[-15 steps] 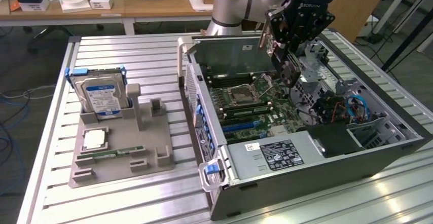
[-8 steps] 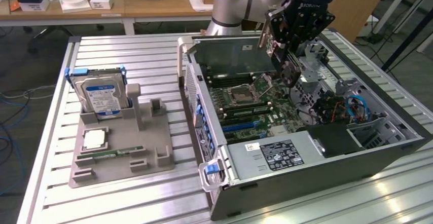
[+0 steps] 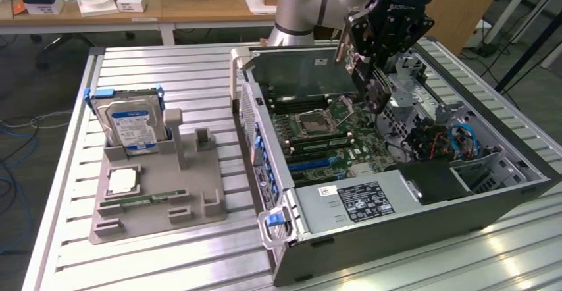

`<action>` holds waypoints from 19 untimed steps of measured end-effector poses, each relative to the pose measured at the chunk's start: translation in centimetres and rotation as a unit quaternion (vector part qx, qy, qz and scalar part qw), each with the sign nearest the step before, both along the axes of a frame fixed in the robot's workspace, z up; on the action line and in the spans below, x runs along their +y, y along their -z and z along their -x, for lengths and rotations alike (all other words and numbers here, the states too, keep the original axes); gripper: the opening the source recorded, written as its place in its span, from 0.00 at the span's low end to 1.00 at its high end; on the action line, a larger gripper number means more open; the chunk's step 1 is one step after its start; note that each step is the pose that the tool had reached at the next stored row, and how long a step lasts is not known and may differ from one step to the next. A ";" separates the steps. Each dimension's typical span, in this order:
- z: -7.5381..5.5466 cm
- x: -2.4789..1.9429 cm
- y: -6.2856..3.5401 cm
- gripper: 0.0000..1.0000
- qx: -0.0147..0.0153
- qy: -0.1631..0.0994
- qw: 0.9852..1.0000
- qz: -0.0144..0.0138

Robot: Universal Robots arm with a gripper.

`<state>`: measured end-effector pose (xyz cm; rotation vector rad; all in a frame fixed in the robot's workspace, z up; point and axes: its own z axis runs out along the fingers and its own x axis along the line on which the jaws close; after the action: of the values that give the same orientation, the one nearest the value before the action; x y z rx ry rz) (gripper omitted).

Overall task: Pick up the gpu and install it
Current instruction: 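Insert the gpu into the slot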

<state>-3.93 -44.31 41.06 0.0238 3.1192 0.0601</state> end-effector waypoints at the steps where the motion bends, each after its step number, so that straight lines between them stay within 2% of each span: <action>1: 0.0 0.00 0.00 0.26 0.000 -0.001 1.000 0.000; 19: 0.0 0.00 0.00 0.26 0.000 -0.029 1.000 0.000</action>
<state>-3.93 -44.31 41.06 -0.0668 3.1197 0.0610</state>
